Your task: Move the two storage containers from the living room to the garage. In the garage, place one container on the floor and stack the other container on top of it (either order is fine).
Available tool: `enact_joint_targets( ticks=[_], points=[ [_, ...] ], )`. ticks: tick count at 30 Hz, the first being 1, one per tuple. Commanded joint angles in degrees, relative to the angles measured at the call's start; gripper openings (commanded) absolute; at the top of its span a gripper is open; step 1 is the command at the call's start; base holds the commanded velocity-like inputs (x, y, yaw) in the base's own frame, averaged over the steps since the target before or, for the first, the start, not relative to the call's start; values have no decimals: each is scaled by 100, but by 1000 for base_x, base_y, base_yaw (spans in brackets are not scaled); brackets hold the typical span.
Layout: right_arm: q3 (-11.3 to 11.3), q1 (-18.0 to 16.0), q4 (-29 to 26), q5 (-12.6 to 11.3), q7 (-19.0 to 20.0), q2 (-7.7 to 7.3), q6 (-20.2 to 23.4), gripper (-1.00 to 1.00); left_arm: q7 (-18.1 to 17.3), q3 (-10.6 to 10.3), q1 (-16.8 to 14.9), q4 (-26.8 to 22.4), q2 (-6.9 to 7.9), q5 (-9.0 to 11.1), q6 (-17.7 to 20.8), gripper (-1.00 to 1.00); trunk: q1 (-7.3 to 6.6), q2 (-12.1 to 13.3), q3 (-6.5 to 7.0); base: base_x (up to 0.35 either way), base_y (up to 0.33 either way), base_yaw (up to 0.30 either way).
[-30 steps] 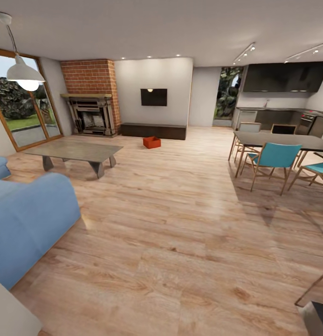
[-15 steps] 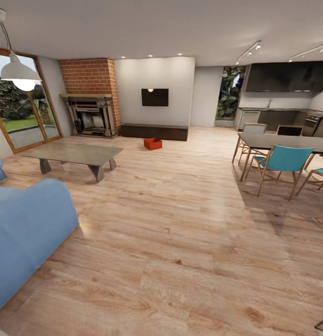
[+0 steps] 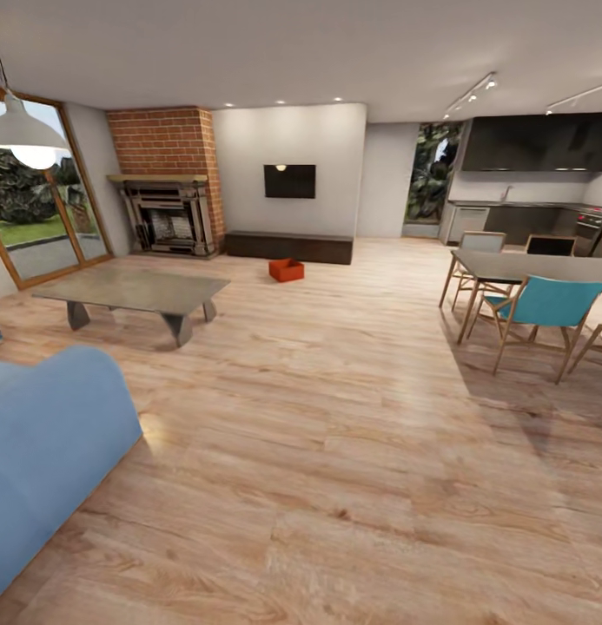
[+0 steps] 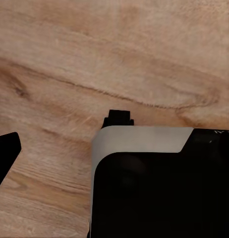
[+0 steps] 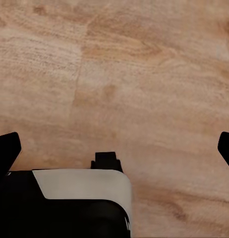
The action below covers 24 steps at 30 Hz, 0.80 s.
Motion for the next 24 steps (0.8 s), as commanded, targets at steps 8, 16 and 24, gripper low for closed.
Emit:
enact_joint_targets(
  ticks=[8, 16, 24],
  points=[
    [37, -8, 18, -35, -10, 0, -33, 100, 0, -34, -9, 22, -1, 59, -35, 100, 4, -3, -6, 340, 100, -169],
    [37, -8, 18, -35, -11, 1, -32, 100, 1, -34, -9, 22, -1, 59, -35, 100, 4, -3, -6, 339, 100, -13],
    [37, -8, 18, -35, -12, 1, -32, 100, 0, -34, -9, 22, -1, 59, -35, 100, 4, -3, -6, 339, 100, 0]
  ],
)
